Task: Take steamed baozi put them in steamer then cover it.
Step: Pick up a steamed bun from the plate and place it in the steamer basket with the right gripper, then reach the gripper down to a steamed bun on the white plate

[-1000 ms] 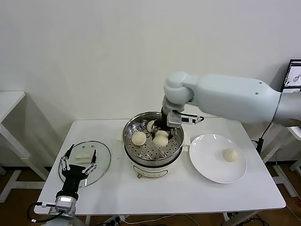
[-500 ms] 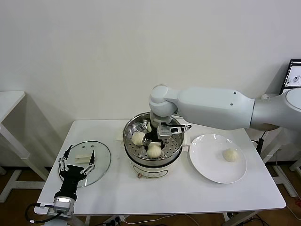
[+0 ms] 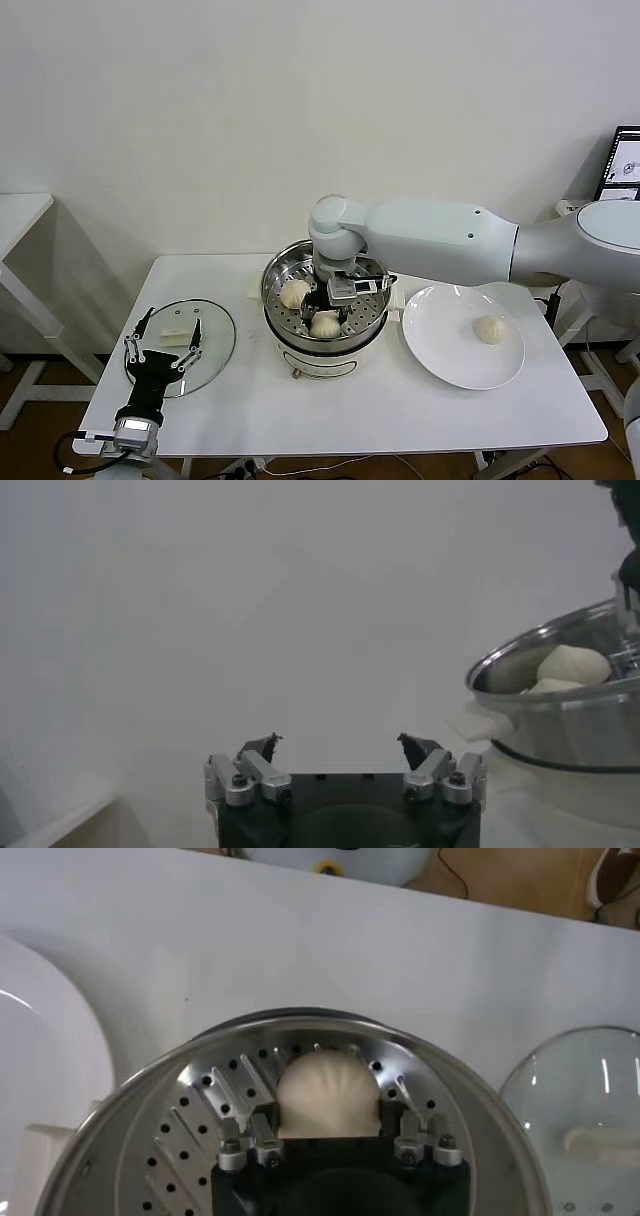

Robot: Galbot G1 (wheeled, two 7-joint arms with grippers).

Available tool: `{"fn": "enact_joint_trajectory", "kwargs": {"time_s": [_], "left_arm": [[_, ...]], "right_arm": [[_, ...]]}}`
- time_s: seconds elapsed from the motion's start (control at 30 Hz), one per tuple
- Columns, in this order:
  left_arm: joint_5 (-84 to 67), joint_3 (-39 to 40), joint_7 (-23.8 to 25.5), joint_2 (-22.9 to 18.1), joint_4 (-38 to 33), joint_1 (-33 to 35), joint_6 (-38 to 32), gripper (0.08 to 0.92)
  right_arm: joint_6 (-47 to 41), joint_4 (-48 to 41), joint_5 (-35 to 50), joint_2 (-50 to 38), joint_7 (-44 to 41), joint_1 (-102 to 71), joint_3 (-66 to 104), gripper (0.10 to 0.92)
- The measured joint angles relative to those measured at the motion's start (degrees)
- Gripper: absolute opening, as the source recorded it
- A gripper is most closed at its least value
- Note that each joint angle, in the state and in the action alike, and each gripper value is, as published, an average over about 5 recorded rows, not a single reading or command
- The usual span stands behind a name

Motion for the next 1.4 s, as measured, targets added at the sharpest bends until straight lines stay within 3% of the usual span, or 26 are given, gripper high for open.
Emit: {"fn": "enact_joint_trajectory", "kwargs": {"time_s": [0.17, 0.53, 0.83, 1.1, 1.4], "left_arm": [[0.1, 0.0, 0.0, -0.1, 0.1, 0.1, 0.0, 0.823], [0.6, 0.9, 0.0, -0.2, -0.4, 0.6, 0.0, 0.823], [1.5, 1.8, -0.3, -0.4, -1.1, 1.0, 0.0, 0.823], [2.2, 2.4, -0.4, -0.6, -1.5, 1.5, -0.1, 0.823], [2.5, 2.5, -0.5, -0.7, -1.6, 1.9, -0.4, 0.823]], "right_arm": [[-0.5, -0.1, 0.4, -0.6, 0.0, -0.1, 0.7, 0.816], [-3.2, -0.7, 7.6, -8.0, -2.9, 5.4, 5.1, 0.823], [-15.7, -0.4, 14.7, -21.4, -9.4, 7.2, 7.0, 0.823], [-25.8, -4.8, 10.6, -31.2, -12.6, -0.2, 13.1, 0.823], [-29.6, -12.9, 2.4, -33.9, -12.6, -13.2, 24.3, 0.823]]}}
